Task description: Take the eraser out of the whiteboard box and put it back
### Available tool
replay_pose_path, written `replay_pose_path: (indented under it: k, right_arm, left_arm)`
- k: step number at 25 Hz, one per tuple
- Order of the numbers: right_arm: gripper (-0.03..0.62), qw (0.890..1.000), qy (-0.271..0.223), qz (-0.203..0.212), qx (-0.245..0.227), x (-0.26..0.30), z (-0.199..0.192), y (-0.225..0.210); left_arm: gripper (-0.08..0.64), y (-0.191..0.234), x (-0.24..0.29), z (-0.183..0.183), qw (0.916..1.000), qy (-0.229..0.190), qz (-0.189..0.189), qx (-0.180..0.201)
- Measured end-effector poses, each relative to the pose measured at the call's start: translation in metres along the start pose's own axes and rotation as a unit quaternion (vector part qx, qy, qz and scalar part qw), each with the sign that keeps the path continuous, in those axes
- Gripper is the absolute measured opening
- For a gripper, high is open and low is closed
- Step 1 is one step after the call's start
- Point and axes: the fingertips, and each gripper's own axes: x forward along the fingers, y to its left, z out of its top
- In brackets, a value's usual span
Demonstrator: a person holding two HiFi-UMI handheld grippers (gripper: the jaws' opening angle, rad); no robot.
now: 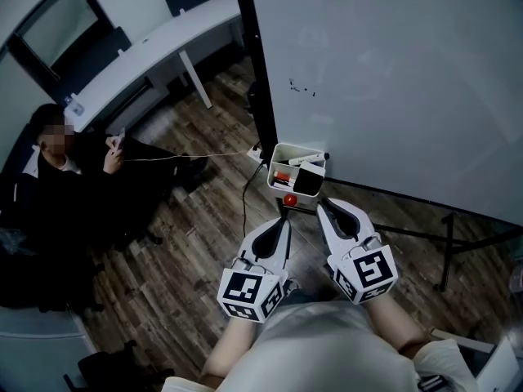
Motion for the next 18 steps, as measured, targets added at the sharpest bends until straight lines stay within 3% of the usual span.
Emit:
replay_pose_path:
  k: [18]
  right_arm:
    - [0.25,0.999,0.028,-0.045,0.0,0.044,-0.01,-0.019]
  left_arm:
    - [0.005,0.031,0.023,0.004,0.9994,0.009,-0.031,-0.008]
